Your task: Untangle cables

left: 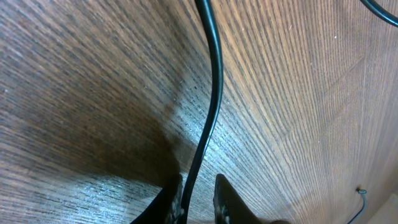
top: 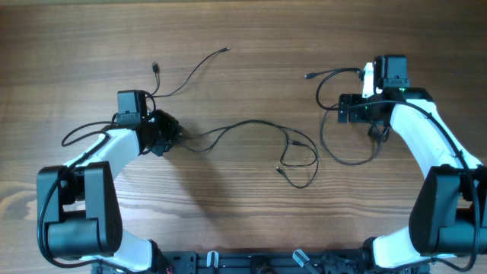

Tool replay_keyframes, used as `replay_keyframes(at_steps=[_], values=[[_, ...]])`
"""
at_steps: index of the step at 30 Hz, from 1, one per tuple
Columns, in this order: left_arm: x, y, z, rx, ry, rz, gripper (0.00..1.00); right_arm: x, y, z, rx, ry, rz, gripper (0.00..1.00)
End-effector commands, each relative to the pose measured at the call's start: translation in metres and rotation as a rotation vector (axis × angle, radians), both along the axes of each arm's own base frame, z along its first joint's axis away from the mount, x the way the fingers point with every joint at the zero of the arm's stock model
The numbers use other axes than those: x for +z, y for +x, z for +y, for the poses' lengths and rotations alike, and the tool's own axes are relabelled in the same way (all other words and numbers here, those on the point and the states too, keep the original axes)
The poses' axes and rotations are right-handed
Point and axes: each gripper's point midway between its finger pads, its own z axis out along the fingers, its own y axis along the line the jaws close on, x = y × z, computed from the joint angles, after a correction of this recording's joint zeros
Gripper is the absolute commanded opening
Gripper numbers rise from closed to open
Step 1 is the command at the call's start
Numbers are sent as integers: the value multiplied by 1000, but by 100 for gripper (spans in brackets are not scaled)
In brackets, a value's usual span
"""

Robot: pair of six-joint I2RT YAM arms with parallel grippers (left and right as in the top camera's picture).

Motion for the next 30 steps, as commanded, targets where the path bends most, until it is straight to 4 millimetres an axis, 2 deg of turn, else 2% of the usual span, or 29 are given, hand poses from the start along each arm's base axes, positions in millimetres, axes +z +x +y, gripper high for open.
replay_keyframes(at_steps=[1,2,3,4,6,8,9,10,11,12,13,14,15,16,17,19,20,21,23,25,26,28,30], values=[[-38,-31,27,48,147,138,19,-2,-6,5,31,20,33,84],[-38,-31,27,48,147,137,19,-3,-9,6,31,21,47,66],[-38,-31,27,48,147,137,19,-4,-12,6,28,23,61,39],[-38,-31,27,48,147,137,19,-4,-13,6,20,29,63,6],[-38,-31,27,48,146,137,19,4,-5,4,-35,44,32,4],[-38,-31,27,48,147,138,19,26,10,-3,-102,63,-34,4],[-38,-31,27,48,147,138,19,44,21,-8,-128,67,-81,4],[-38,-31,27,48,147,138,18,81,40,-24,-165,60,-178,4],[-38,-31,27,48,147,138,17,106,49,-40,-199,36,-238,4],[-38,-31,27,48,147,138,16,135,57,-66,-261,-25,-311,4],[-38,-31,27,48,147,138,15,170,59,-111,-391,-134,-390,4],[-38,-31,27,48,147,138,15,205,49,-167,-543,-279,-460,4],[-38,-31,27,48,146,138,14,232,34,-215,-679,-394,-519,4],[-38,-31,27,48,146,138,14,252,18,-252,-779,-476,-560,4],[-38,-31,27,48,146,138,14,267,2,-283,-830,-551,-587,4],[-38,-32,27,48,146,138,14,290,-26,-326,-888,-683,-605,4],[-39,-33,26,47,146,145,14,312,-59,-359,-956,-822,-600,4],[-39,-35,26,46,146,153,14,328,-83,-379,-1009,-919,-591,4],[-40,-37,26,46,145,161,14,347,-114,-402,-1047,-1039,-564,4],[-40,-37,26,46,145,160,13,354,-133,-420,-1062,-1057,-587,4],[-40,-36,26,46,146,157,13,353,-134,-426,-1038,-1031,-611,4],[-39,-35,26,47,145,153,12,337,-111,-430,-860,-884,-672,4],[-39,-35,26,47,145,152,12,316,-81,-419,-689,-716,-719,4]])
